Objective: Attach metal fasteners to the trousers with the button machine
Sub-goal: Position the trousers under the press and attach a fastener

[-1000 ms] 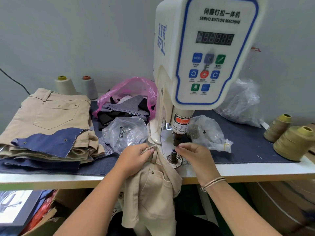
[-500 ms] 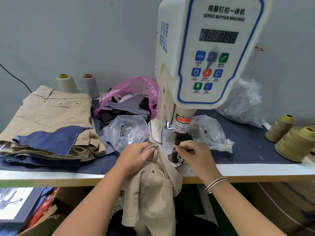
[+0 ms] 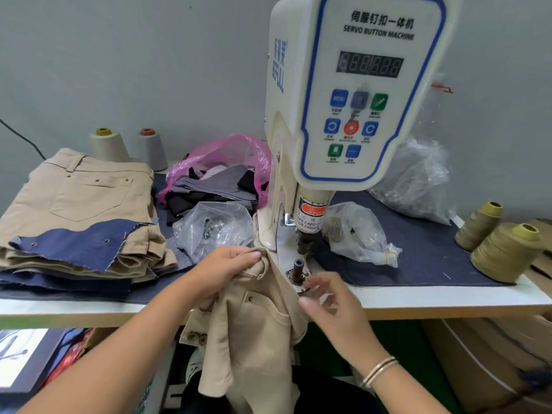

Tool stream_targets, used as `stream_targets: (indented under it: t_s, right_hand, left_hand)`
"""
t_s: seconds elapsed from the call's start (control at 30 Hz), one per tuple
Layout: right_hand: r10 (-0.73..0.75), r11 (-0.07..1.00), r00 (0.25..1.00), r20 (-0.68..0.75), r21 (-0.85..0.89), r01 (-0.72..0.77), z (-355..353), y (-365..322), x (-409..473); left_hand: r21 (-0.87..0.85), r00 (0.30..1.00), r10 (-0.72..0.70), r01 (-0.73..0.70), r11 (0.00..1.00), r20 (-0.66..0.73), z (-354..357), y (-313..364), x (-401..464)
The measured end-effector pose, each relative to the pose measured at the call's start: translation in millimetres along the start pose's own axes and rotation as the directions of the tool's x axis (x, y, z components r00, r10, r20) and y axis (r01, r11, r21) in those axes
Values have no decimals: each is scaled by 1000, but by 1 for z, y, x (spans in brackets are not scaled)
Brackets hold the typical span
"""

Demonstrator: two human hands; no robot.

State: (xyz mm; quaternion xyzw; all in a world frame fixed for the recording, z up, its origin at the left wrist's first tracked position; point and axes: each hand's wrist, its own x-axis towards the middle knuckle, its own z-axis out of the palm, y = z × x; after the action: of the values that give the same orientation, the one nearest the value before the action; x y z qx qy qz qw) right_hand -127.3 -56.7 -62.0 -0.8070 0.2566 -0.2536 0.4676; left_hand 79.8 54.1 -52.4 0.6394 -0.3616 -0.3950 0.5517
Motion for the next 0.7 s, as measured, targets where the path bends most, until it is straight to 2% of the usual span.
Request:
stream_targets:
  t_s: [0.1, 0.23, 0.27, 0.3, 0.33, 0.4, 0.43, 0.53, 0.63, 0.7]
  right_hand:
    - [-1, 1000, 996, 90, -4, 2, 1, 5, -8]
    - [30, 995, 965, 261, -103, -3, -3, 3, -5]
    - [39, 999, 959, 280, -29, -33, -3, 4, -3]
    - [67, 987, 959, 275, 124, -105, -6, 7, -1]
    - [121, 921, 961, 248, 333, -202, -9, 6, 3]
    - [237, 680, 940, 244, 650, -340, -19, 6, 15]
    - [272, 636, 934, 230, 685, -354, -25, 7, 21]
    - [333, 635, 922, 199, 675, -376, -32, 7, 38]
    - [380, 605, 911, 160, 702, -376, -30, 4, 59]
    - [405, 582, 903, 143, 722, -375, -30, 3, 72]
  left_hand:
    - [-127, 990, -43, 60, 990, 133, 4, 21, -8]
    - [-211, 974, 18, 30, 977, 224, 9, 44, -13]
    - [-215, 975, 18, 31, 976, 221, 8, 48, -13]
    - [-206, 977, 14, 31, 978, 214, 5, 51, -12]
    - [-186, 978, 7, 33, 982, 209, 0, 54, -12]
    - [-87, 974, -40, 61, 994, 224, -11, 56, -12]
    - [-8, 968, -82, 86, 996, 236, -16, 52, -10]
    - [199, 959, -181, 138, 970, 219, -20, 34, -5]
    - [234, 984, -158, 137, 963, 77, -12, 19, 3]
    - [182, 993, -116, 119, 976, -26, -6, 13, 11]
